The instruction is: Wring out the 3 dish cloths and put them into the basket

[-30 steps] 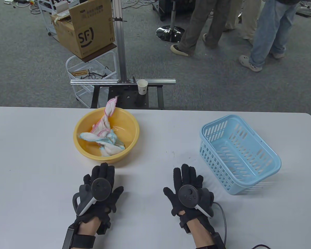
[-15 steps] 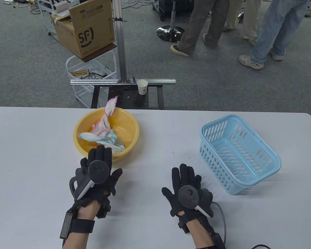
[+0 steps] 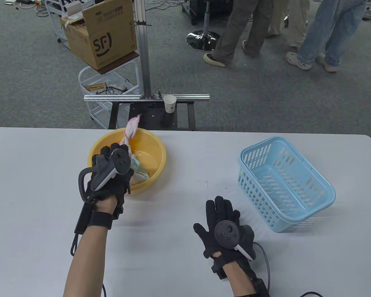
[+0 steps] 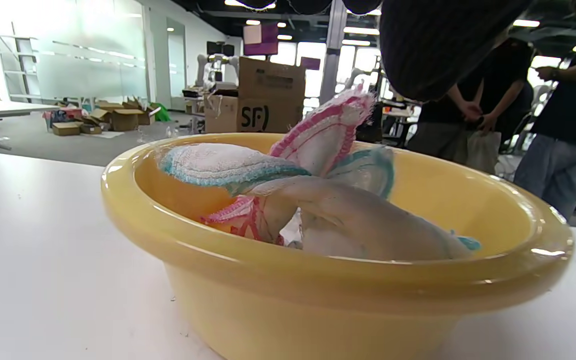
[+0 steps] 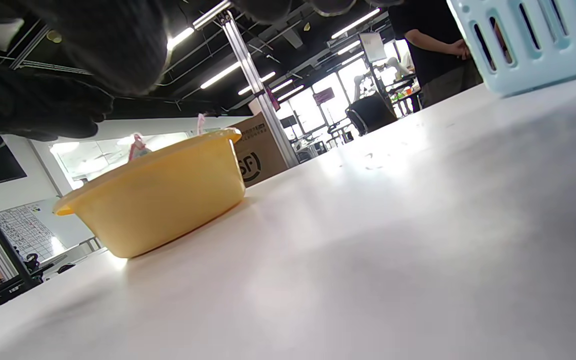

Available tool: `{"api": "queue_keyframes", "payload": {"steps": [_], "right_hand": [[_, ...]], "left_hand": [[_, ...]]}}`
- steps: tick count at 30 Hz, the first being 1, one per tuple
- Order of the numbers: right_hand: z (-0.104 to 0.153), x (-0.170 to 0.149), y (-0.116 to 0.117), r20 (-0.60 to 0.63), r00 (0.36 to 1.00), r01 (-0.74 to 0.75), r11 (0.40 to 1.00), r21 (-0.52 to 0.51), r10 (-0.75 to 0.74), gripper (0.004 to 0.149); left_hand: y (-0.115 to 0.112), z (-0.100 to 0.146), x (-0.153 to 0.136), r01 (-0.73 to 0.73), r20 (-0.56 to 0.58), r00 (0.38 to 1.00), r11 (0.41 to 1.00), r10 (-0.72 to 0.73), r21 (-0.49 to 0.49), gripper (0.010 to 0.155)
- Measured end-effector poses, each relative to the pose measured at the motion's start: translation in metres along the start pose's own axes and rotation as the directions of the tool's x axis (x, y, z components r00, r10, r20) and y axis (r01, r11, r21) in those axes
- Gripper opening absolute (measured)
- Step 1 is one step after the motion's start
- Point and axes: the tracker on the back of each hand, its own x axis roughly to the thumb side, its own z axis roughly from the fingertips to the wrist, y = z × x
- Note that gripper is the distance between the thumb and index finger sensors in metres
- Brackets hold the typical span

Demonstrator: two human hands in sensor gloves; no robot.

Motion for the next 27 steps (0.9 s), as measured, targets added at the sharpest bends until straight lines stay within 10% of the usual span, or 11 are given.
{"api": "queue_keyframes", "payload": {"steps": [14,27], "right_hand": [[-0.002,-0.008,0.001,-0.023,0.999,0.041,0.999,0.030,-0.040,0.082],[-0.002,-0.007,0.000,-0.020,0.999,0.046,0.999,0.026,-0.046,0.082]], "left_hand": [[-0.016,-0.066,0.008,0.078,-0.066,0.994,0.992,-0.085,-0.103,0.062],[0.026,-0.047,-0.002,-0.012,-0.045,0.999,0.998,0.015,0.067,0.046]]}}
